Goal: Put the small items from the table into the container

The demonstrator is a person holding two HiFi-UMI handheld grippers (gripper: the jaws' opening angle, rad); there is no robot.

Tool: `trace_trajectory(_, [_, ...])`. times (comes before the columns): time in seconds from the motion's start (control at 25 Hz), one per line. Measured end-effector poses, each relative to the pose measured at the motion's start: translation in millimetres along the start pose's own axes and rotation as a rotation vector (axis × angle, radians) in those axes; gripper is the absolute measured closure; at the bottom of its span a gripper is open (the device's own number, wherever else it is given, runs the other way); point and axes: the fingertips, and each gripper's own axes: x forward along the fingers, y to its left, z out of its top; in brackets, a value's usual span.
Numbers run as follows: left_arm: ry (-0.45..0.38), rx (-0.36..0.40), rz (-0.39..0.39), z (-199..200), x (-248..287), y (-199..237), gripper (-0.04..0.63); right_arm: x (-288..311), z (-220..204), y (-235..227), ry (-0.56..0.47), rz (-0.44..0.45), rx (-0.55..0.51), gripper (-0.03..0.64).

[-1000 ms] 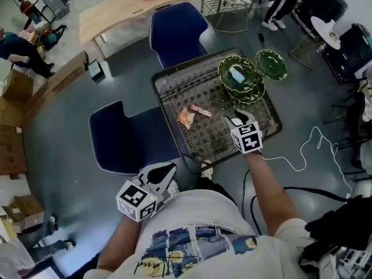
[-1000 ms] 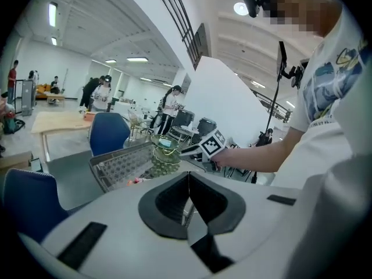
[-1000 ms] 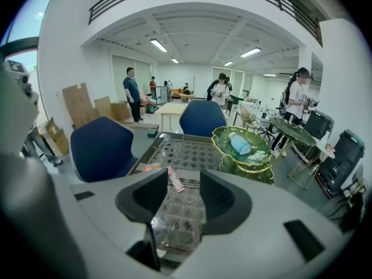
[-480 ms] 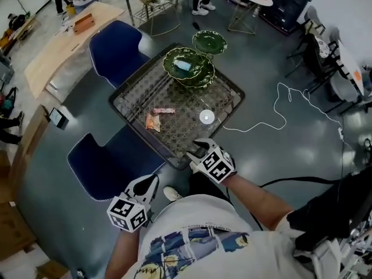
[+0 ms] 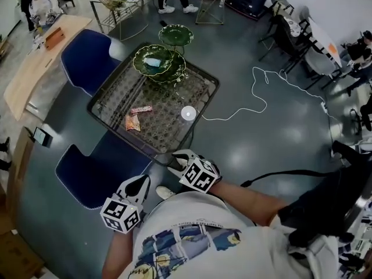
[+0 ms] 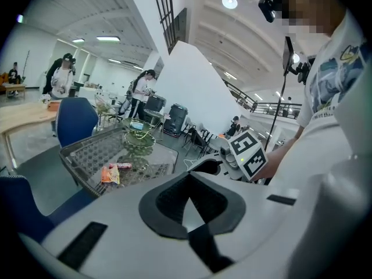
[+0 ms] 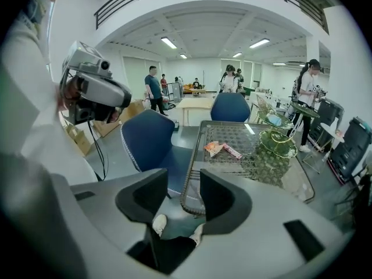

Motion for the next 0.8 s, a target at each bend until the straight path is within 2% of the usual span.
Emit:
trace_trajectory(0.28, [-0.029, 0.049, -0.022, 10, -2, -12, 0.589, -14, -7, -2, 0.007, -0.027, -0.016, 0.439])
trace_trajectory(0.48, [-0.078, 0.010, 0.006, 14, -2, -5, 0.588, -2, -4, -24, -0.030, -0.030, -0.024, 0.439])
trace_trajectory(0.64, [-0.121, -0.021, 0.061, 16, -10, 2, 0.588, 25, 4, -47, -0.024, 0.004, -0.111, 0.439])
trace_trajectory(0.8, [-0.127, -0.064, 0.144, 14, -20, 16, 0.588, 70, 18, -90, 0.007, 0.008, -0.238, 0.439])
